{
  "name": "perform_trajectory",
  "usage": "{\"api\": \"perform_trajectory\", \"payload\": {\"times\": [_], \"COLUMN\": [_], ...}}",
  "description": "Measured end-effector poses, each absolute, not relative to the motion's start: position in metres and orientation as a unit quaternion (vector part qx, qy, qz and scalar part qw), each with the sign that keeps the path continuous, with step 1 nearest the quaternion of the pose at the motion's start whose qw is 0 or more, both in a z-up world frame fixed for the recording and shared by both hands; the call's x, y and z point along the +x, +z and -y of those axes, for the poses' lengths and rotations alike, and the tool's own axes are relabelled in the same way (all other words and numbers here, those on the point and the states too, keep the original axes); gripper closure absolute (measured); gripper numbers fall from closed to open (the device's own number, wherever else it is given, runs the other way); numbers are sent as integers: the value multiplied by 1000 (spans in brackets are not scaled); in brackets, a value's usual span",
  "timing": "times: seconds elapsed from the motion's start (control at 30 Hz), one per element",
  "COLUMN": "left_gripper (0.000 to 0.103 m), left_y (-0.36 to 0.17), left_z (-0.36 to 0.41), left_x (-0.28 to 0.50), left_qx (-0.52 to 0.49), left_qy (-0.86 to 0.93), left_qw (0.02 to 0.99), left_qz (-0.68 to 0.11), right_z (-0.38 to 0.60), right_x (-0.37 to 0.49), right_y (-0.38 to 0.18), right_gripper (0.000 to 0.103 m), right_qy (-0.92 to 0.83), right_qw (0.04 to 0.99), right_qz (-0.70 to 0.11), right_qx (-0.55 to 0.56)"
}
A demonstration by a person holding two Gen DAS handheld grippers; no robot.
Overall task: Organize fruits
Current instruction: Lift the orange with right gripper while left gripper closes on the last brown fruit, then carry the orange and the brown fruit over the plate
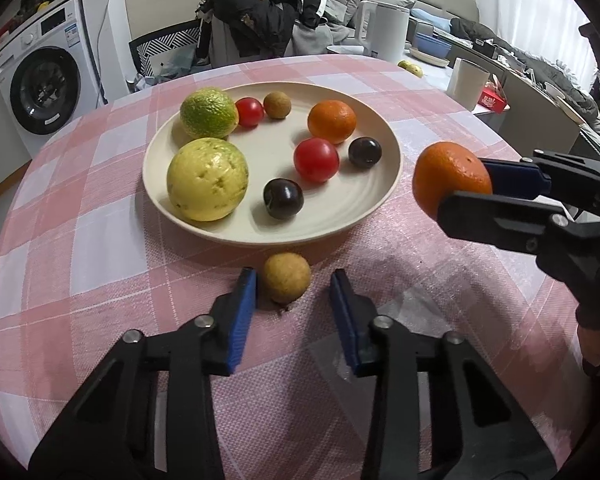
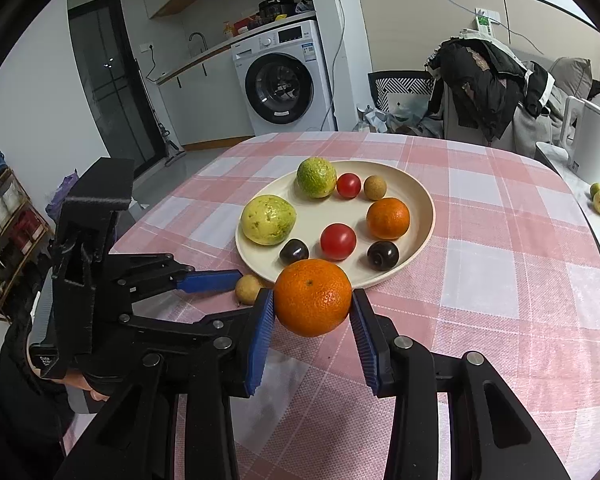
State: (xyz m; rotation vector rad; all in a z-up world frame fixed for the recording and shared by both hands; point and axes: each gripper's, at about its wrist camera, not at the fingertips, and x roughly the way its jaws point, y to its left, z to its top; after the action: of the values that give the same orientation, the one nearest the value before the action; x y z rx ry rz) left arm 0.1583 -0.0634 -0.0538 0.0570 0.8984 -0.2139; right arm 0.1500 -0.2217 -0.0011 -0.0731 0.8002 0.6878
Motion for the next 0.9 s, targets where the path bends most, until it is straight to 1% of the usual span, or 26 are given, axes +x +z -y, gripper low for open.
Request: {"api": "perform_trajectory", "payload": {"times": [0.1, 0.33, 0.7, 0.9], "left_gripper": [81, 81, 81, 81], "left_y": [-54, -48, -19, -10], "left_z": [65, 60, 43, 34], "left_x": [159, 153, 132, 132], "left_qx": [29, 21, -8, -12], "left_qy": [-107, -107, -106, -94], "left_qw": [895, 901, 920, 925], "left_qz": [-432, -419, -377, -369], "right_z": [222, 224, 229, 231], "right_x": [151, 152, 155, 160], "right_y": [-1, -1, 0, -3], "right_gripper": [63, 63, 63, 63], "right_qy": [329, 330, 319, 306], "right_qw": [863, 863, 870, 874], "right_qz": [-382, -383, -377, -378], "right_qx": [-32, -26, -12, -10]}}
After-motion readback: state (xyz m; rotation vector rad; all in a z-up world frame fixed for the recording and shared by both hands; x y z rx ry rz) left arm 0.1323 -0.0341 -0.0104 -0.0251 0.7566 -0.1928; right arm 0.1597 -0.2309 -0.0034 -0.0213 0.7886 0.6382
